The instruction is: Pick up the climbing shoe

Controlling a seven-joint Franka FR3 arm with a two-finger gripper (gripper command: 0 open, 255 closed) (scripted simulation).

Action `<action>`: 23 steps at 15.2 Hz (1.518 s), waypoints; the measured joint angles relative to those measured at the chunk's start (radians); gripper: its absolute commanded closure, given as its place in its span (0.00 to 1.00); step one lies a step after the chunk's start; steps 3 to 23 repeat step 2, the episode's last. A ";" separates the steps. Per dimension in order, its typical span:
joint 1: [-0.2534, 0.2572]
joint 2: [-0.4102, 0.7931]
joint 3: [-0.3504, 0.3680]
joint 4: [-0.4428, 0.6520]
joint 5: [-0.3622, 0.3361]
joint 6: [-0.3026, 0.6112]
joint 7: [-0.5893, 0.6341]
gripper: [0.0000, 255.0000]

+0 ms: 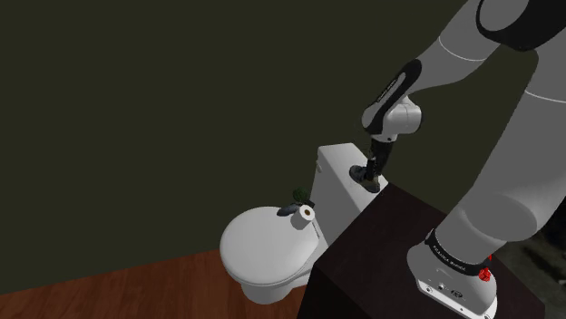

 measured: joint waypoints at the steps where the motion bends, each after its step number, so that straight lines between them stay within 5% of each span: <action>1: 0.004 -0.019 -0.007 -0.002 -0.017 -0.014 0.013 1.00; 23: 0.005 -0.030 -0.012 -0.003 -0.028 -0.023 0.019 1.00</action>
